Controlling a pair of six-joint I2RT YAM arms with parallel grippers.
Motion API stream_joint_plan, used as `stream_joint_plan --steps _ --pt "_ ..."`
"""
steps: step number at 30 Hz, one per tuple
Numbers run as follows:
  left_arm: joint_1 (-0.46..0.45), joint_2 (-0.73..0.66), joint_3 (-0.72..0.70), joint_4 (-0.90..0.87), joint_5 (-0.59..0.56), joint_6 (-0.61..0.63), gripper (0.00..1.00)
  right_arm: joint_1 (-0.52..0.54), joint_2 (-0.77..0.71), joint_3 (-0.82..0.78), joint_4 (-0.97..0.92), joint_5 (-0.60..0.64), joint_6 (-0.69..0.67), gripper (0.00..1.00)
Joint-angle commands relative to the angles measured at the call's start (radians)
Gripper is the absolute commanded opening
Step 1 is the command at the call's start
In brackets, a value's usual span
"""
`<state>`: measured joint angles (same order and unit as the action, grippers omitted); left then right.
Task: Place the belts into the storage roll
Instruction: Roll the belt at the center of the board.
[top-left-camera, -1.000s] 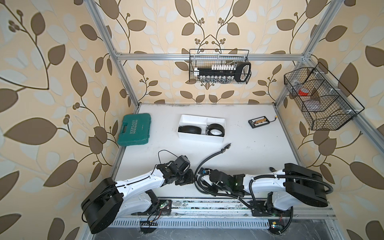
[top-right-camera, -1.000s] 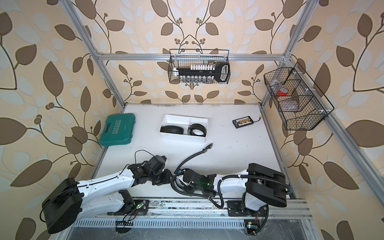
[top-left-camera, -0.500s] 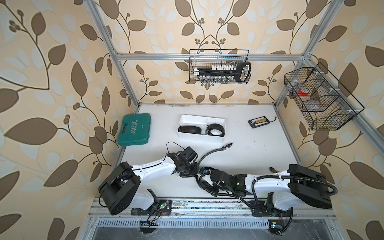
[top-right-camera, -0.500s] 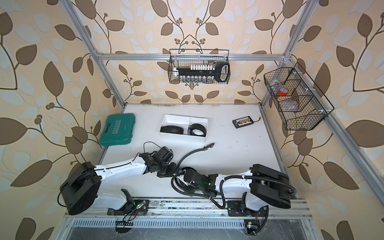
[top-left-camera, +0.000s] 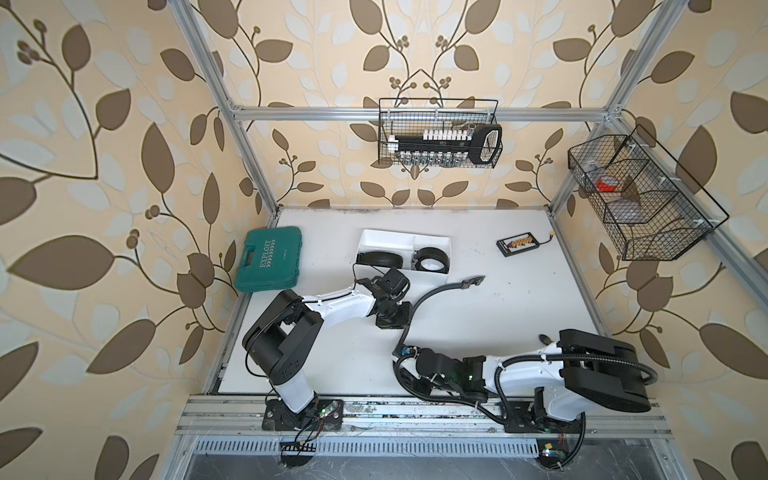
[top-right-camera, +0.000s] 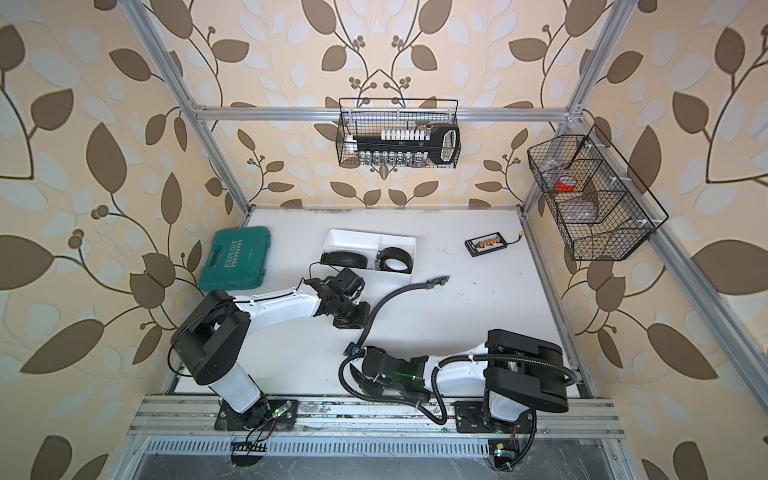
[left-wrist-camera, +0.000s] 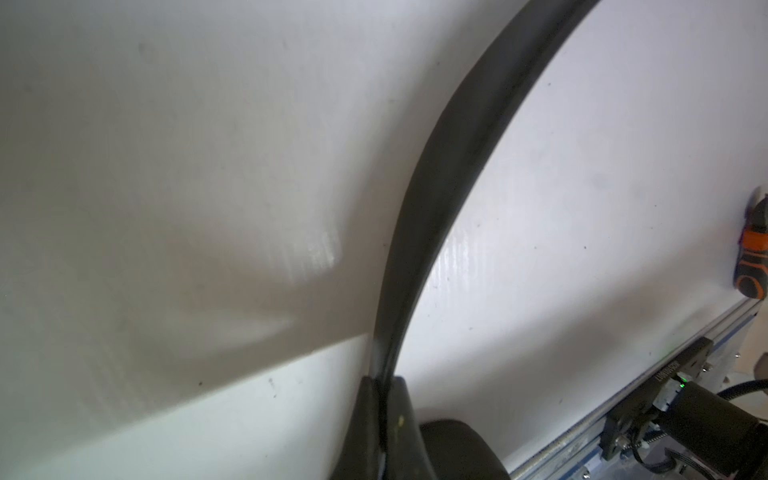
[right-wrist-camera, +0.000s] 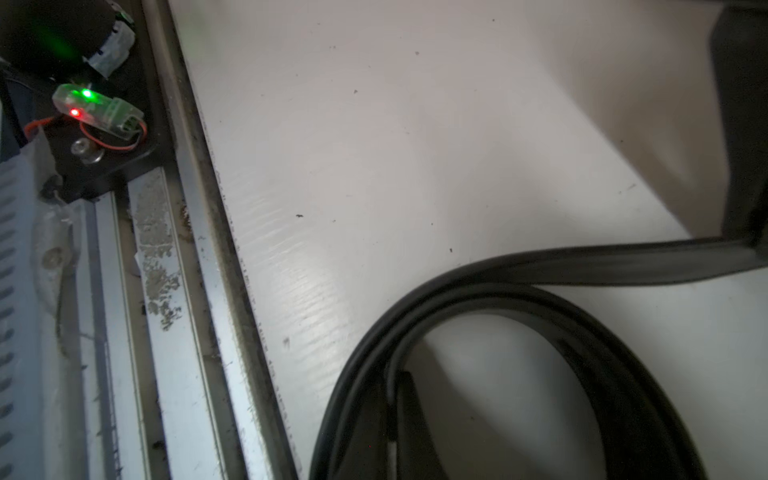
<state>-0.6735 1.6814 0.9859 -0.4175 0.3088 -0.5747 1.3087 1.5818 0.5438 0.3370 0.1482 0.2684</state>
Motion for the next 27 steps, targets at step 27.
stream_joint_plan --steps 27 --pt "-0.072 0.097 0.224 -0.108 0.074 0.121 0.00 0.233 0.198 -0.023 0.185 0.234 0.145 0.00"
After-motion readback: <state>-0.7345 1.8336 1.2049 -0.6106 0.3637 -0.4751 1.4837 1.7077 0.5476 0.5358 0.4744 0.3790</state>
